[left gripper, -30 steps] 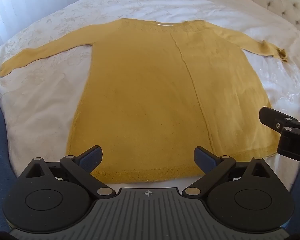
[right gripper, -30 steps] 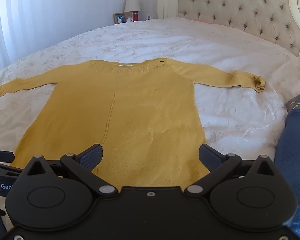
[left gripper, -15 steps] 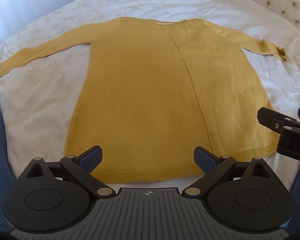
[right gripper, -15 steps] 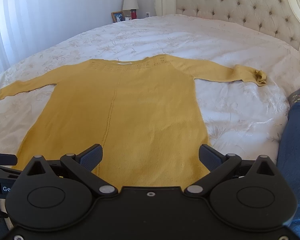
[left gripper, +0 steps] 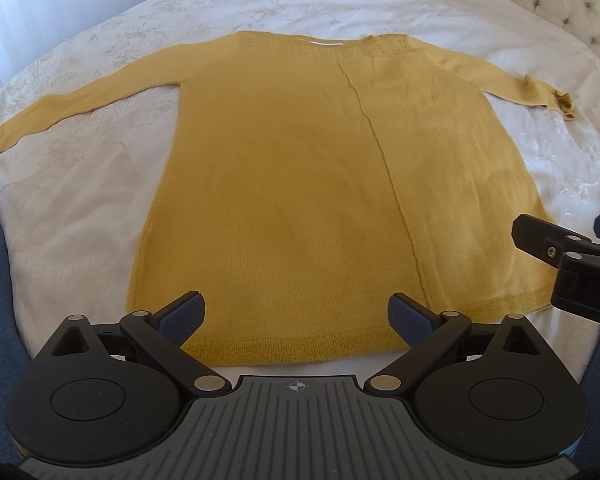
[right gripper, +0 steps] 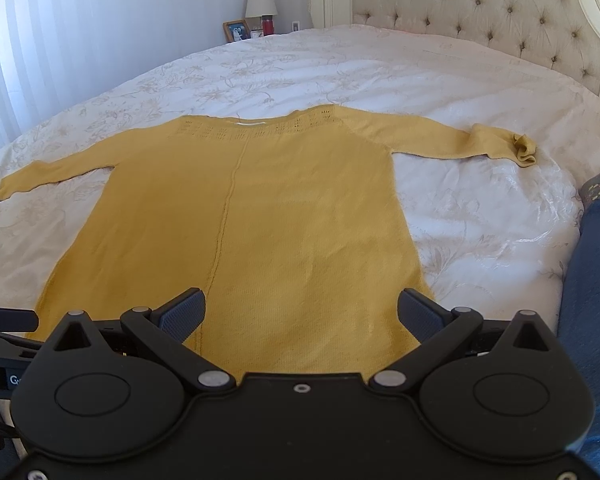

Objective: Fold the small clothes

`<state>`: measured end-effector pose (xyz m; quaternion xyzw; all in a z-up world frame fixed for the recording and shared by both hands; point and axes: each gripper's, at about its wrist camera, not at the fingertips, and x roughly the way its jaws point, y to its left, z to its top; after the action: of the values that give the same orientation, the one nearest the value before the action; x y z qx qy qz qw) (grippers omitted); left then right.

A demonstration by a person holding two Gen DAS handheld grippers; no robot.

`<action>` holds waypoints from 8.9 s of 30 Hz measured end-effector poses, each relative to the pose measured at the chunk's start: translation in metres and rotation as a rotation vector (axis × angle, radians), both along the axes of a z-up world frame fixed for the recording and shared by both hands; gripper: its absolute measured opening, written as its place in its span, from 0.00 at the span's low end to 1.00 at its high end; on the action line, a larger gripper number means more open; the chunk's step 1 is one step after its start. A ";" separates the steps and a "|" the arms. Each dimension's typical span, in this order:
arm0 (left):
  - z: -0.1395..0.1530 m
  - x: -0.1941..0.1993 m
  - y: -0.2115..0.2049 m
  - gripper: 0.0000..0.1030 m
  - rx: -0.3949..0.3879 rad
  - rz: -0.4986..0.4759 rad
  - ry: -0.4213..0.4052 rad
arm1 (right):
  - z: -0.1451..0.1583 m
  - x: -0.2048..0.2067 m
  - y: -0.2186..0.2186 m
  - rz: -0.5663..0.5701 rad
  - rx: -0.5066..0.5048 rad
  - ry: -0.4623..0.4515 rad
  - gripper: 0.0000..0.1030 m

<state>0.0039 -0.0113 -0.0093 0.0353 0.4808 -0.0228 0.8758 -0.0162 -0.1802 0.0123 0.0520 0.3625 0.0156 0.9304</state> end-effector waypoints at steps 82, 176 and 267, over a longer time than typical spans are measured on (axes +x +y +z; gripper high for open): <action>-0.066 0.188 0.063 1.00 -0.008 0.023 -0.237 | -0.032 0.329 -0.282 -0.366 -0.285 0.232 0.50; -0.026 0.208 0.170 0.98 -0.176 0.253 -0.154 | -0.027 0.360 0.175 0.209 0.227 0.122 0.13; 0.021 0.300 0.280 0.07 0.057 0.432 -0.270 | -0.065 0.178 -0.009 0.379 0.147 -0.288 0.95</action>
<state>0.3037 0.2682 0.0115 -0.0408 0.3563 0.1834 0.9153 0.1617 -0.1892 -0.0524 0.0480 0.2273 0.2234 0.9466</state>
